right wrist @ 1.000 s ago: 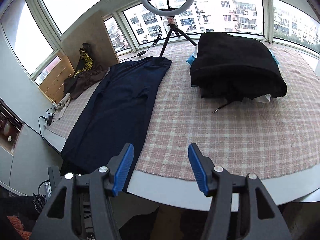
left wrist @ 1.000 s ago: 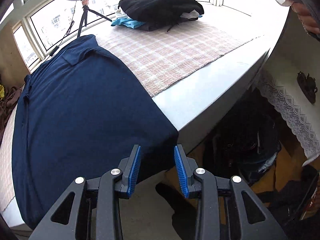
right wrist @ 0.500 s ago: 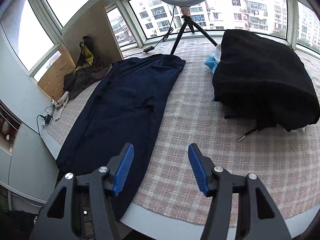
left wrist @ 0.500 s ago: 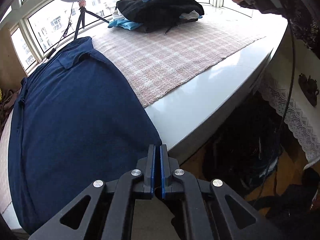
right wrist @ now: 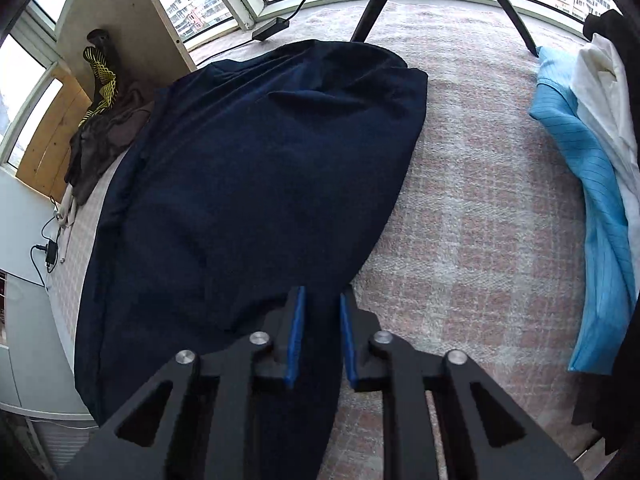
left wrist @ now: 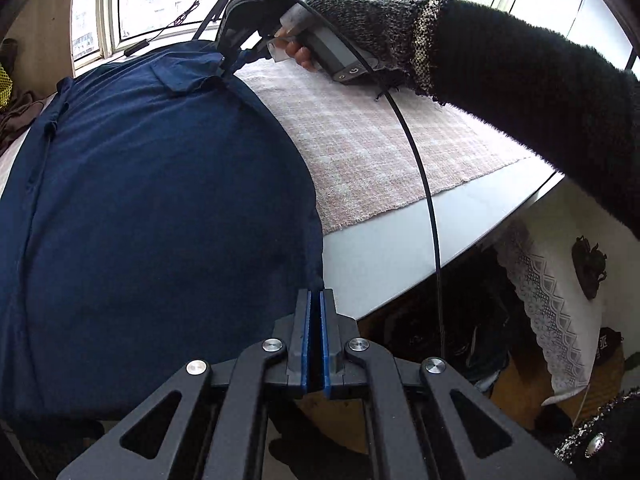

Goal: Fold clothes

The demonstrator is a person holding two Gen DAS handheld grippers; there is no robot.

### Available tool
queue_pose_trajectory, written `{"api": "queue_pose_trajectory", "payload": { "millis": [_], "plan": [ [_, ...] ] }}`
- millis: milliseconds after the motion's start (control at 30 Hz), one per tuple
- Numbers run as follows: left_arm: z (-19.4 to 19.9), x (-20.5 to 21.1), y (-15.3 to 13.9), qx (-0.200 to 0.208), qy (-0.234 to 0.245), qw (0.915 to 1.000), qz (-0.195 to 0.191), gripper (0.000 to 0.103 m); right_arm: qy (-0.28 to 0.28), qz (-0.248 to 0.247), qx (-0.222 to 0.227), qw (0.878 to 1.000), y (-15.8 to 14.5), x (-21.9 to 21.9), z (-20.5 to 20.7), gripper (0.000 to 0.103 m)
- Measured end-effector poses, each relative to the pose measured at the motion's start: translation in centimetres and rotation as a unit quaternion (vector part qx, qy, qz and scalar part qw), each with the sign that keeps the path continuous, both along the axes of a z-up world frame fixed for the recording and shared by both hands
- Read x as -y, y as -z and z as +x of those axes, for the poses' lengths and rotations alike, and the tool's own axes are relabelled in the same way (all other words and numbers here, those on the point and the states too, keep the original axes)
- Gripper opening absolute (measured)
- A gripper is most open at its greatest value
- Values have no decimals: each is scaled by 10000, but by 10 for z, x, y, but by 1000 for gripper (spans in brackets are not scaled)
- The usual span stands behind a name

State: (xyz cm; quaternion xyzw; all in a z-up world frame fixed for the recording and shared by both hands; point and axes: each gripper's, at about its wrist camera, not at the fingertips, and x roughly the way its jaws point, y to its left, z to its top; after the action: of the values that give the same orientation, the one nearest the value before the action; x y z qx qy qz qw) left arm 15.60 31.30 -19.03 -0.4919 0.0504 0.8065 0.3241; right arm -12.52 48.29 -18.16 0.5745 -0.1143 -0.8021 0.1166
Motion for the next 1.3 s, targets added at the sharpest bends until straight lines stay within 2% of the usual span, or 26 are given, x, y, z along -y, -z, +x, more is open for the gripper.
{"api": "queue_pose_trajectory", "payload": {
  "millis": [133, 233, 367, 400, 500, 533, 600, 667, 733, 800, 867, 933, 967, 1033, 1100, 1167, 1300],
  "plan": [
    [-1, 22, -3, 134, -273, 9988, 381, 3, 175, -314, -93, 9993, -19, -1, -1, 5],
    [-2, 51, -6, 195, -615, 9954, 707, 3, 70, 166, -221, 9996, -43, 20, -3, 5],
    [-6, 100, -5, 323, -1262, 9862, 1021, 3, -488, 817, -354, 9948, -59, 81, -15, 5],
    [-7, 111, -2, 333, -1416, 9842, 1013, 3, -638, 952, -380, 9927, -61, 97, -19, 5],
    [-8, 143, 12, 492, -1901, 9774, 777, 6, -1248, 654, -185, 9899, -49, 153, -38, 13],
    [-8, 154, 18, 566, -2065, 9746, 662, 9, -1397, 714, -85, 9876, -46, 172, -41, 20],
    [-4, 175, 25, 679, -2334, 9684, 566, 15, -1538, 987, -184, 9830, -53, 192, -32, 24],
    [6, 193, 27, 761, -2474, 9638, 641, 17, -1682, 1061, -464, 9789, -69, 196, -10, 28],
    [18, 201, 27, 805, -2462, 9634, 686, 24, -1834, 754, -576, 9784, -86, 186, 27, 29],
    [28, 203, 29, 882, -2382, 9646, 706, 25, -2113, 298, -560, 9754, -93, 175, 78, 29],
    [37, 203, 32, 944, -2291, 9662, 715, 25, -2339, 29, -526, 9708, -86, 165, 144, 31],
    [42, 203, 33, 969, -2176, 9687, 703, 25, -2514, -92, -457, 9668, -72, 157, 213, 41],
    [44, 202, 32, 970, -2113, 9701, 691, 25, -2585, -97, -433, 9650, -64, 156, 246, 42],
    [48, 201, 32, 982, -1989, 9728, 670, 25, -2630, 56, -495, 9635, -46, 158, 304, 45],
    [51, 200, 31, 978, -1882, 9754, 603, 25, -2712, 361, -599, 9600, -28, 166, 342, 51],
    [57, 198, 28, 947, -1765, 9781, 570, 25, -2731, 864, -698, 9556, -10, 175, 364, 52],
    [66, 194, 19, 737, -1618, 9831, 431, 25, -2762, 1301, -857, 9484, 14, 188, 375, 52]
  ]
}}
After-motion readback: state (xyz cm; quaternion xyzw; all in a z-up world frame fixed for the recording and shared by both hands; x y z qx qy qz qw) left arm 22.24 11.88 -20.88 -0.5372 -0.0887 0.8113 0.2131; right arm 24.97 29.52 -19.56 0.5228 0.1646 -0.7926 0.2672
